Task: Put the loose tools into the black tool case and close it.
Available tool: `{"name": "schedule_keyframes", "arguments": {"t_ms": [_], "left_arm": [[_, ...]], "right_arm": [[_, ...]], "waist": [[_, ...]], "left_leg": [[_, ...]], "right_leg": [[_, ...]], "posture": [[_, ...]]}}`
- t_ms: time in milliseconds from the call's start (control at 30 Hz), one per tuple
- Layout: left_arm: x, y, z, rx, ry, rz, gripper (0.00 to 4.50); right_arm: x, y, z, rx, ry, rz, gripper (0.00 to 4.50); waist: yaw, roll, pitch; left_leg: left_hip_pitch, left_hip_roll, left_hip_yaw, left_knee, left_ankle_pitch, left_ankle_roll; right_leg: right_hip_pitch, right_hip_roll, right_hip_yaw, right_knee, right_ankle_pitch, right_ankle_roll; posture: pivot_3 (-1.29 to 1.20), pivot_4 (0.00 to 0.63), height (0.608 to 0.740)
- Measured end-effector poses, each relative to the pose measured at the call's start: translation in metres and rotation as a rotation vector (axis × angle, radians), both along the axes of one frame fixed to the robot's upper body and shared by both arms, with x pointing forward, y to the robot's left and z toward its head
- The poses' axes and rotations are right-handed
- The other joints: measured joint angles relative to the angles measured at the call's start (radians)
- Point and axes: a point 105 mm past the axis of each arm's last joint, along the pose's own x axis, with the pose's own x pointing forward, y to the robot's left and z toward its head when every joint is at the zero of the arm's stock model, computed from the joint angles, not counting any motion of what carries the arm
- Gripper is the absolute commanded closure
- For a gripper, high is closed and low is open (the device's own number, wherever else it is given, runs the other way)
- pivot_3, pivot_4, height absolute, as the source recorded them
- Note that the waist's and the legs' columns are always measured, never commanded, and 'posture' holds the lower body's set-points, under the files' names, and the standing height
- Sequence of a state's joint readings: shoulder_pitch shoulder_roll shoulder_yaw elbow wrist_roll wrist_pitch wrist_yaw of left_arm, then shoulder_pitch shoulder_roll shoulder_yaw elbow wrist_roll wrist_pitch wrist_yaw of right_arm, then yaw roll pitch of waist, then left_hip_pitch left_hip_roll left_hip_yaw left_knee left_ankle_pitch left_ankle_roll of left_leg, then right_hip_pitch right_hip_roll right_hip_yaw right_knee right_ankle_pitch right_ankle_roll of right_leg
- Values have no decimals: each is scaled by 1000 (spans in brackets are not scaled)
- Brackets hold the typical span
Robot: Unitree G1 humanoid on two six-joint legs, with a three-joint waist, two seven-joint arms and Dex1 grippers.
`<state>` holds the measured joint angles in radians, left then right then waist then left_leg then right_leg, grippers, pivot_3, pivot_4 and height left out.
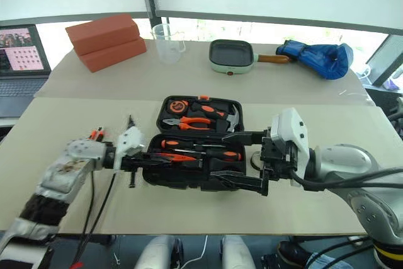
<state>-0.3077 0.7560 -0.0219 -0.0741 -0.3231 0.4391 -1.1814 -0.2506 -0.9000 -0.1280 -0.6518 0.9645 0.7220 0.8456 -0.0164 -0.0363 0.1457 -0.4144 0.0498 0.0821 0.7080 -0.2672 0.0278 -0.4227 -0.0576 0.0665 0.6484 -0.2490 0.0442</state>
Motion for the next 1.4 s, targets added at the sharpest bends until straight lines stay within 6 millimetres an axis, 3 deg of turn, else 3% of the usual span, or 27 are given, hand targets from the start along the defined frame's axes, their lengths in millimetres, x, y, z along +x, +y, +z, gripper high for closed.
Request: {"name": "schedule_keyframes", "arguments": {"t_ms": [67,133,200,267,333,400,600,767,900,1033,1200,1400], "left_arm": [[4,33,32,-49,-52,183,2315],[-5,59,54,-76,-101,310,1594],[-18,82,56,-90,-88,416,829],[-38,108,46,-91,-30,525,65],[-41,130,34,-46,-31,631,16],[-32,140,36,-56,-75,710,16],[-26,140,46,-105,-84,770,16],[-59,158,24,30,56,877,16],[-69,153,14,90,182,901,16],[-50,148,17,115,249,941,16],[-30,144,-1,148,364,961,16],[-10,137,0,193,366,930,16]], "right_arm": [[6,2,1,15,1,22,0],[9,7,2,32,3,54,0],[10,10,1,32,8,85,0],[13,15,0,34,13,119,0],[18,21,2,40,13,162,0],[20,27,5,37,-7,195,0],[20,34,2,38,0,237,0],[17,33,-3,28,23,267,0],[16,33,-4,31,31,281,0],[13,37,-6,45,34,298,0],[8,40,-10,39,26,300,0],[5,44,-10,52,17,297,0]], "waist": [[1,0,1],[2,0,1],[0,0,1],[-5,0,1],[2,0,2],[25,-1,2],[25,-5,1],[-1,-5,2],[7,-5,2],[22,-5,2],[19,-5,2],[25,-3,2]], "left_leg": [[0,0,0,0,0,0],[0,-1,0,-1,0,0],[0,-1,2,-4,0,0],[1,0,3,-6,0,0],[4,-1,3,-7,0,-1],[5,-1,2,-8,3,-3],[4,-1,3,-11,2,-3],[8,1,4,-16,1,-5],[8,1,3,-16,2,-6],[9,-1,3,-15,3,-7],[8,-1,4,-16,3,-7],[10,-2,4,-15,3,-7]], "right_leg": [[0,-1,-1,0,0,0],[0,-2,-1,-1,0,0],[0,-3,0,-2,0,1],[-1,-3,0,-3,0,0],[0,-3,-1,-2,-1,-1],[1,-3,-5,-2,0,-3],[0,-5,-4,-3,1,-3],[-2,-3,-4,-2,-1,-7],[-1,-3,-6,-1,-2,-8],[1,-3,-6,-1,-1,-7],[-2,-2,-6,-1,-2,-8],[0,-2,-6,0,-2,-8]], "posture": [[0,150,740],[0,150,740],[0,150,740],[0,150,740],[0,150,740],[0,150,740],[0,150,740],[0,150,740],[0,150,740],[0,150,740],[0,150,740],[0,150,740]]}}
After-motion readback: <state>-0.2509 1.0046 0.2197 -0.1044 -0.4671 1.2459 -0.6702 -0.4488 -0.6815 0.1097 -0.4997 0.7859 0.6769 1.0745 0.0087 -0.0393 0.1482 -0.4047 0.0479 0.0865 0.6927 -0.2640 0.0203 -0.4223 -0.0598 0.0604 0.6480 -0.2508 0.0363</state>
